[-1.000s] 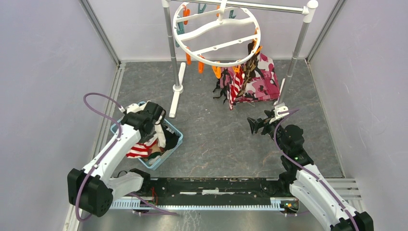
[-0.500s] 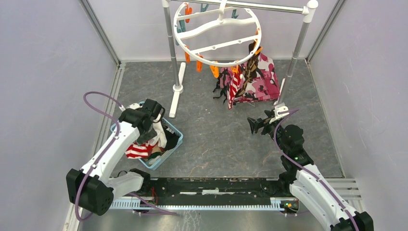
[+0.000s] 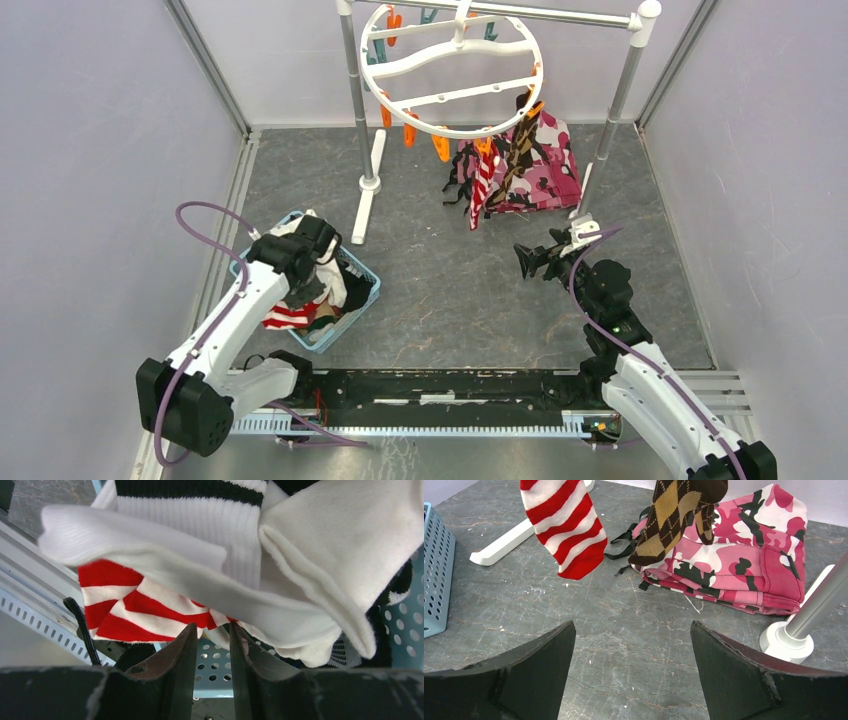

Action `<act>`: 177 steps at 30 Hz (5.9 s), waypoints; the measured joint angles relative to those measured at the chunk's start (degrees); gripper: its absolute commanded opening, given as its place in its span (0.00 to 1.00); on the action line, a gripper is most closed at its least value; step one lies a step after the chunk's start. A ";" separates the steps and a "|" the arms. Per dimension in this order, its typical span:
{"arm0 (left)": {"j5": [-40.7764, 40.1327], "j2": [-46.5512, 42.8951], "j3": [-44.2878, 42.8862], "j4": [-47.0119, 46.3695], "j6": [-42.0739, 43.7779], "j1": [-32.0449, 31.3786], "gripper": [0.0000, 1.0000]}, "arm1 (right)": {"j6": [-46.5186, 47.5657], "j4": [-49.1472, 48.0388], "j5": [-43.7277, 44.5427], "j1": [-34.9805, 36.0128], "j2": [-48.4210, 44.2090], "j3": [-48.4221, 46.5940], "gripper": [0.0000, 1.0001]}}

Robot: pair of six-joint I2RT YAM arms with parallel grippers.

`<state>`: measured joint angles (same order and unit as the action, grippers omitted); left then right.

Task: Clip the socks to the hanger
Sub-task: Pick up the sock from the bin.

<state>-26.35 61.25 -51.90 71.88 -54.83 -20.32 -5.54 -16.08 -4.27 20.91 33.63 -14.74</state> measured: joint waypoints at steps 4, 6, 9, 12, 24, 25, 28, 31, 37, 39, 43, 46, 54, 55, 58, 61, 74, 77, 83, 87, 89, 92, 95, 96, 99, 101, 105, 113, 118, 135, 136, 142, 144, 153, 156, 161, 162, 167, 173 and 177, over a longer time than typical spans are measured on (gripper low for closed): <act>-0.26 0.37 2.10 -2.45 0.04 0.00 0.42 | 0.00 0.09 0.00 0.11 -0.20 0.00 0.91; -0.59 0.81 2.82 -3.93 0.07 0.00 0.44 | 0.00 0.09 0.00 0.11 -0.22 0.00 0.91; -0.94 1.90 3.69 -6.43 0.15 0.00 0.44 | 0.02 0.11 0.00 0.11 -0.22 0.00 0.91; -1.68 2.75 4.31 -8.26 0.83 -0.02 0.35 | 0.02 0.11 0.00 0.11 -0.22 0.00 0.91; -3.13 2.29 1.01 -5.62 2.12 -0.02 0.02 | 0.02 0.11 0.00 0.11 -0.20 0.00 0.91; -3.17 1.79 -0.02 -4.59 2.12 -0.02 0.02 | 0.02 0.11 0.00 0.11 -0.20 0.00 0.91; -3.52 0.22 -3.32 -1.36 2.12 -0.02 0.02 | 0.00 0.09 0.02 0.15 -0.22 0.00 0.91; -3.32 -1.42 -5.84 1.29 2.12 -0.02 0.02 | 0.00 0.09 0.00 0.46 -0.22 0.00 0.91; -1.57 -1.95 -7.48 5.05 2.14 -0.02 0.02 | 0.02 0.09 0.02 0.85 -0.33 0.00 0.91; -0.63 -1.95 -8.98 6.38 2.23 0.00 0.02 | 0.02 0.09 0.02 0.85 -0.52 0.00 0.91; 3.08 -2.19 -13.57 7.37 2.78 0.00 0.02 | 0.02 0.09 0.04 0.87 -0.59 0.00 0.92; 6.69 -2.62 -16.90 7.37 3.78 0.00 0.02 | 0.00 0.04 0.04 0.98 -0.59 0.00 0.92; 11.39 -3.32 -25.09 7.17 8.33 0.00 0.02 | 0.00 0.04 0.02 1.11 -0.57 0.00 0.92; 11.93 -3.58 -25.33 6.99 8.63 0.00 0.02 | 0.02 0.04 0.02 1.11 -0.57 0.00 0.92; 14.58 -4.63 -25.40 5.75 9.99 0.00 0.02 | 0.00 0.04 0.00 1.11 -0.57 0.00 0.92; 18.64 -5.92 -25.14 3.02 11.80 0.00 0.02 | 0.02 0.02 -0.17 1.11 -0.57 0.00 0.92; 40.00 -21.79 -4.24 -30.88 17.46 0.00 0.02 | 0.92 -1.01 -6.51 1.18 -0.35 0.00 0.92; 45.24 -26.84 7.74 -47.19 14.73 -0.02 0.02 | 0.92 -2.34 -9.94 1.25 0.02 0.04 0.91; 53.51 -26.49 30.05 -84.83 6.75 -0.02 0.02 | 0.98 -7.96 -20.15 3.13 1.33 0.96 0.90; 57.29 -20.15 34.71 -103.89 3.30 -0.13 0.02 | 3.54 -10.47 -23.58 8.13 1.81 1.49 0.89; 58.73 -16.17 35.80 -115.05 1.09 -0.59 0.02 | 6.10 -10.84 -24.28 11.78 1.88 1.49 0.89; 61.02 -9.97 36.17 -129.00 -2.10 -1.55 0.02 | 9.68 -10.93 -24.61 15.69 2.38 1.49 0.89; 62.71 -3.13 36.15 -141.35 -5.88 -3.04 0.02 | 12.81 -10.97 -24.39 17.84 3.52 1.49 0.89; 62.99 -1.18 36.09 -144.17 -7.06 -3.61 0.02 | 13.75 -10.99 -24.13 18.53 4.15 1.46 0.89; 63.06 4.90 35.80 -151.47 -10.67 -5.81 0.02 | 15.91 -10.86 -22.77 20.41 6.45 1.01 0.89; 62.69 8.04 35.74 -153.72 -12.52 -7.82 0.02 | 17.27 -10.69 -21.35 22.03 8.55 0.07 0.89; 61.64 9.68 35.74 -155.49 -13.16 -11.91 0.02 | 19.12 -10.40 -18.53 25.16 12.98 -2.86 0.85; 55.45 7.50 36.54 -157.17 -12.63 -13.84 0.02 | 18.99 -12.31 -13.64 31.43 19.12 -4.04 0.62; 52.70 3.37 37.11 -157.17 -10.93 -13.90 0.02 | 17.49 -13.99 -11.28 33.20 20.72 -4.22 0.28; 50.21 0.57 38.80 -154.07 -8.70 -13.94 0.02 | 13.14 -16.33 -8.44 34.51 22.69 -6.08 0.54; 50.21 0.74 38.80 -154.05 -8.70 -13.94 0.02 | 13.18 -16.33 -8.11 34.60 22.69 -6.08 0.52; 50.14 2.47 38.80 -154.07 -8.72 -14.34 0.02 | 13.35 -16.41 -7.74 34.62 23.08 -6.82 0.30; 50.10 3.30 38.80 -154.05 -8.72 -14.34 0.03 | 13.29 -16.50 -7.87 34.73 23.80 -7.50 0.16; 47.23 5.73 38.73 -148.96 -7.96 -14.43 0.51 | 9.07 -17.59 -7.85 34.86 24.04 -7.15 0.00; 45.92 5.73 38.03 -142.99 -6.43 -14.23 0.60 | 4.35 -20.26 -7.08 34.86 22.10 -3.50 0.00; 45.88 4.63 36.50 -132.87 -0.79 -12.72 0.65 | -4.70 -24.26 -2.91 34.47 18.34 2.89 0.00; 45.92 3.80 36.50 -131.12 0.81 -12.48 0.66 | -7.04 -24.94 -1.51 34.12 17.11 4.42 0.00; 47.89 -3.02 37.42 -127.67 10.45 -12.24 0.66 | -20.52 -26.71 4.59 30.03 11.28 8.31 0.00; 49.33 -4.66 46.38 -140.74 21.84 -15.76 0.67 | -38.58 -29.16 5.11 22.27 8.85 8.70 0.00; 50.62 1.33 48.76 -147.01 33.99 -23.37 0.67 | -49.11 -33.22 1.86 19.74 12.87 9.51 0.00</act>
<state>24.27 62.59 -3.14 -75.13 -20.84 -43.68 -54.65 -49.30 -2.42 40.64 46.50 -5.23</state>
